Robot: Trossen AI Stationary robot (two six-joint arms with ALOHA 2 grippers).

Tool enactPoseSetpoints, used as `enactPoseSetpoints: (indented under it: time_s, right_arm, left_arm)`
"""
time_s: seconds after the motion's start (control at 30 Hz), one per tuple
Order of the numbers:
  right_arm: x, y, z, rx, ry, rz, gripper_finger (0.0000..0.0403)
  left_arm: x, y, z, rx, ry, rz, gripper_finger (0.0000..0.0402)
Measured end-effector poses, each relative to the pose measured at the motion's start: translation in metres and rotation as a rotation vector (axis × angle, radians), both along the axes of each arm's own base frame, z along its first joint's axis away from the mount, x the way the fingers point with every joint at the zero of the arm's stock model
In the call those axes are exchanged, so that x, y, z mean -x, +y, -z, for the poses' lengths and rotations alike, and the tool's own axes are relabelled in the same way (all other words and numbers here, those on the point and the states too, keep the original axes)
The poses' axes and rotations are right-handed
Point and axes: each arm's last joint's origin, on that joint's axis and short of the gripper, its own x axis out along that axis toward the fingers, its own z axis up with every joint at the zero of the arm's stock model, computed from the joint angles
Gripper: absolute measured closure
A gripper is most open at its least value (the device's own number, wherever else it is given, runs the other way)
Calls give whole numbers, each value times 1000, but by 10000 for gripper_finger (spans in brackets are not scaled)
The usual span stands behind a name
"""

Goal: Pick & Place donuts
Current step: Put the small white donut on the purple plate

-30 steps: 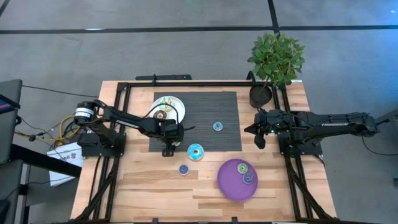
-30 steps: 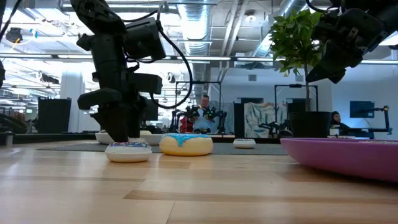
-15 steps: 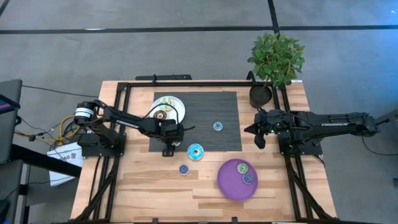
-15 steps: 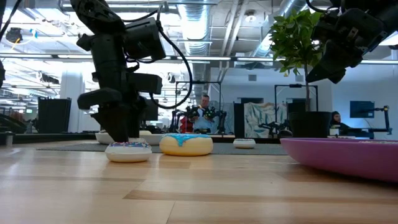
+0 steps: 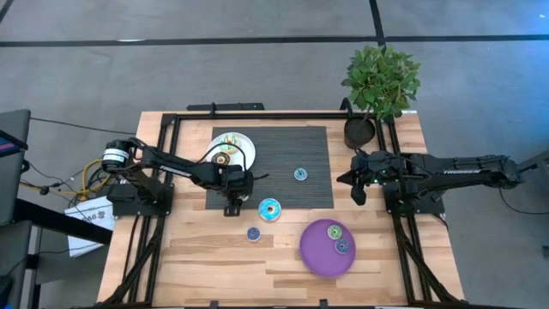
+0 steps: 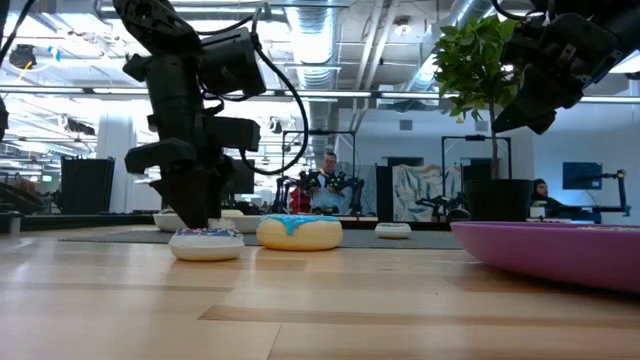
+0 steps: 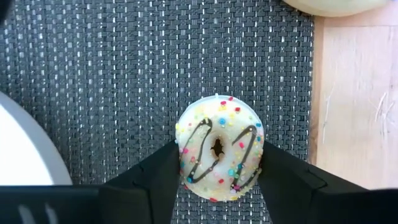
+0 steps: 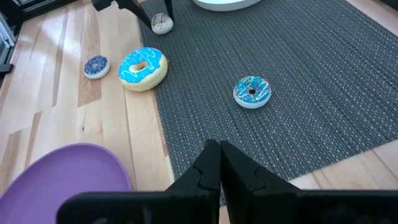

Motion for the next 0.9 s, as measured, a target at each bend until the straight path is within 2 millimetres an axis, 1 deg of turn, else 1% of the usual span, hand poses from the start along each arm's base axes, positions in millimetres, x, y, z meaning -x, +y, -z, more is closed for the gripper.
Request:
enactPoseSetpoints:
  time_s: [0.1,0.23,0.33,0.47,0.6,0.7,0.77,0.83,0.9]
  right_arm:
    - [0,0,0,0,0,0,403]
    - [0,0,0,0,-1,0,403]
    - [0,0,0,1,-1,0,403]
    - [0,0,0,1,-1,0,403]
    - [0,0,0,1,-2,0,403]
    - [0,0,0,1,-2,0,403]
    - [0,0,0,1,-1,0,403]
    - [0,0,0,1,3,0,403]
    - [0,0,0,0,3,-2,403]
  left_arm:
    - [-1,0,-6,3,0,-9,214]
    - [-12,1,-26,-27,-23,-14,214]
    - [-24,2,-48,-62,-51,10,214]
    - [-42,-1,-80,-115,-152,52,214]
    - [-57,-8,-104,-171,-256,90,214]
    - [-70,-12,-113,-183,-362,62,214]
    - [-76,-14,-115,-174,-394,31,214]
    - [-91,-17,-118,-161,-461,13,214]
    - [-103,-23,-114,-162,-435,23,214]
